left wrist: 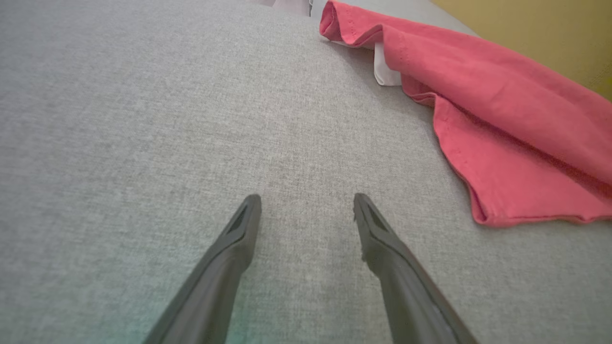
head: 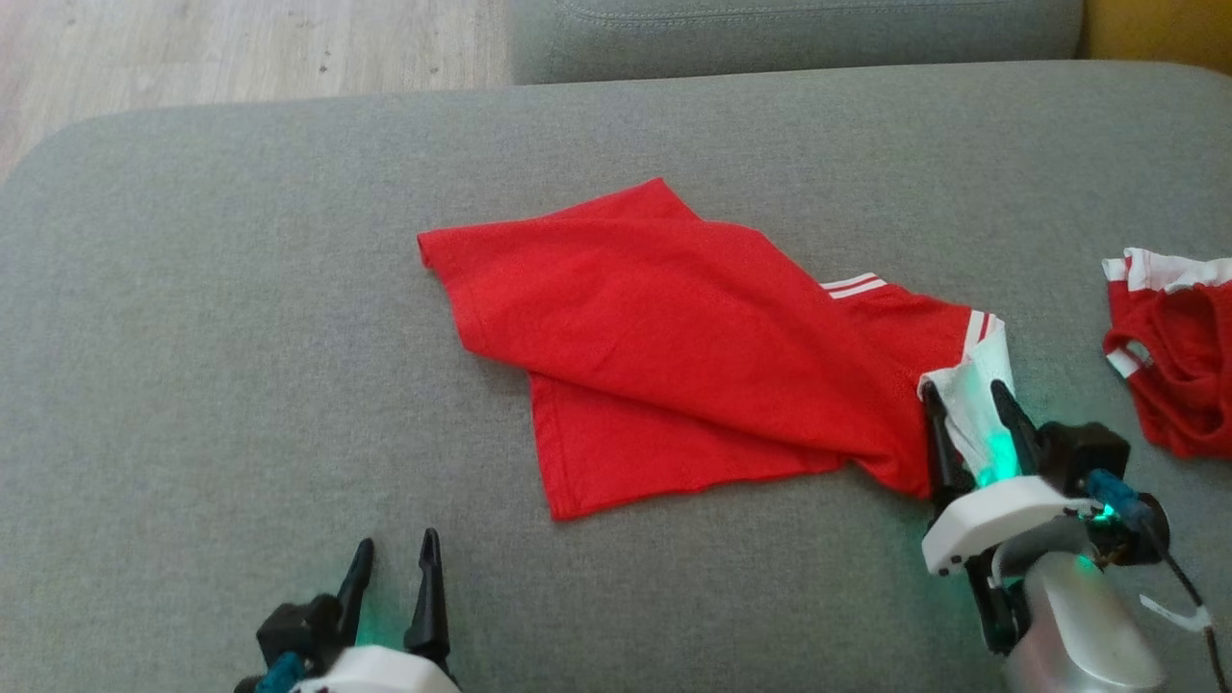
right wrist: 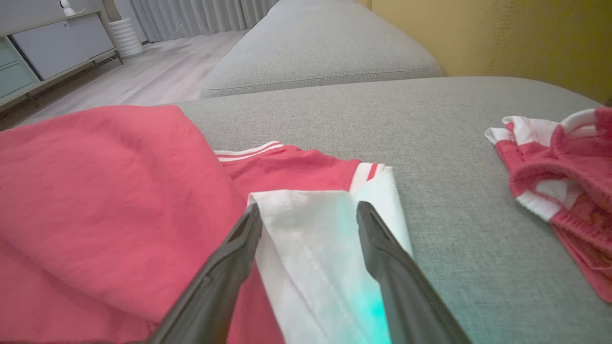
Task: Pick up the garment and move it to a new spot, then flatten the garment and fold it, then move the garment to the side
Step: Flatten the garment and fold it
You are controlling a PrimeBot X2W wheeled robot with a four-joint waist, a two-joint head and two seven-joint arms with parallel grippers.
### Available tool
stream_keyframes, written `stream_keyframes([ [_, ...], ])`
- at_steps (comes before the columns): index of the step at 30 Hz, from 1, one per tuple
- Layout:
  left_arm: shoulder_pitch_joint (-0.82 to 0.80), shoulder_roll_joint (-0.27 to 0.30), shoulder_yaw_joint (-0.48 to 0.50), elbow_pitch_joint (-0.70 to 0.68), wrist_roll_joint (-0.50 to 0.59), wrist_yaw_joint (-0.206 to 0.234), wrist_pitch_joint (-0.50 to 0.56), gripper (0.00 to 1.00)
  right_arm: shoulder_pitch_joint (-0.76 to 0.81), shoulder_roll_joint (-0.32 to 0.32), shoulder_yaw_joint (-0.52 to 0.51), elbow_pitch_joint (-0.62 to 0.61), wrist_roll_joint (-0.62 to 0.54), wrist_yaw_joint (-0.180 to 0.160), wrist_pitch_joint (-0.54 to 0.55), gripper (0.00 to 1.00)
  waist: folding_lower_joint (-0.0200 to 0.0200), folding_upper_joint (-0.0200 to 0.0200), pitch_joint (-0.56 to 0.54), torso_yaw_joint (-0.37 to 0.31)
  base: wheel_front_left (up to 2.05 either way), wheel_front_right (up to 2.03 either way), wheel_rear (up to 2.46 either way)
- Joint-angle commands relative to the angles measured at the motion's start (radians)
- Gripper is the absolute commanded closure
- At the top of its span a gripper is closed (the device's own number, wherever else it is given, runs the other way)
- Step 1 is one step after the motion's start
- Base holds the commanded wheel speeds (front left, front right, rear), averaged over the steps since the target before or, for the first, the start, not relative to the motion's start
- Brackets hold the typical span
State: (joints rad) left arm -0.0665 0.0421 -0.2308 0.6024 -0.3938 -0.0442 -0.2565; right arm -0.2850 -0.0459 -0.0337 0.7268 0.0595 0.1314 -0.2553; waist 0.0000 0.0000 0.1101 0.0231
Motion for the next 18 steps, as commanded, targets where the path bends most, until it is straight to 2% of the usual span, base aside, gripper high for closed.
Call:
stream_keyframes([
  [1,-0.044,0.008,0.022,-0.020,-0.004,-0.002,-0.005,0.00,-0.040,-0.004,0.016,-0.021,-0.010,-0.001,-0.006,0.22,0.0000,0.0000,0.002,0.000,0.00,0.00,0.00],
  [2,-0.045,0.008,0.022,-0.020,-0.004,-0.002,-0.005,0.00,-0.041,-0.004,0.014,-0.019,-0.012,-0.001,-0.006,0.44,0.0000,0.0000,0.002,0.001,0.00,0.00,0.00],
  [5,-0.046,0.008,0.021,-0.020,-0.004,-0.002,-0.005,0.00,-0.045,-0.004,0.005,-0.012,-0.013,-0.001,-0.006,1.00,0.0000,0.0000,0.003,0.002,0.00,0.00,0.00],
  [10,-0.043,0.008,0.029,-0.025,-0.001,-0.001,-0.005,0.00,-0.051,-0.004,-0.025,-0.043,0.010,-0.001,-0.006,1.00,0.0000,0.0000,-0.001,-0.009,0.00,0.00,0.00],
  [14,-0.042,0.008,0.032,-0.048,0.002,0.000,-0.005,0.00,-0.019,-0.004,-0.143,-0.100,0.023,-0.001,-0.006,1.00,0.0000,0.0000,-0.013,-0.037,0.00,0.00,0.00],
  [15,-0.043,0.008,0.033,-0.054,0.003,0.000,-0.005,0.00,-0.005,-0.004,-0.182,-0.105,0.016,-0.001,-0.006,0.93,0.0000,0.0000,-0.015,-0.047,0.00,0.00,0.00],
  [16,-0.044,0.008,0.034,-0.059,0.003,-0.001,-0.005,0.00,0.007,-0.004,-0.220,-0.108,0.007,-0.001,-0.006,0.00,0.0000,0.0000,-0.016,-0.057,0.00,0.00,0.00],
  [18,-0.050,0.008,0.030,-0.066,0.007,-0.003,-0.005,0.00,0.027,-0.004,-0.276,-0.131,-0.017,-0.001,-0.006,0.00,0.0000,0.0000,-0.017,-0.080,0.00,0.00,0.00],
])
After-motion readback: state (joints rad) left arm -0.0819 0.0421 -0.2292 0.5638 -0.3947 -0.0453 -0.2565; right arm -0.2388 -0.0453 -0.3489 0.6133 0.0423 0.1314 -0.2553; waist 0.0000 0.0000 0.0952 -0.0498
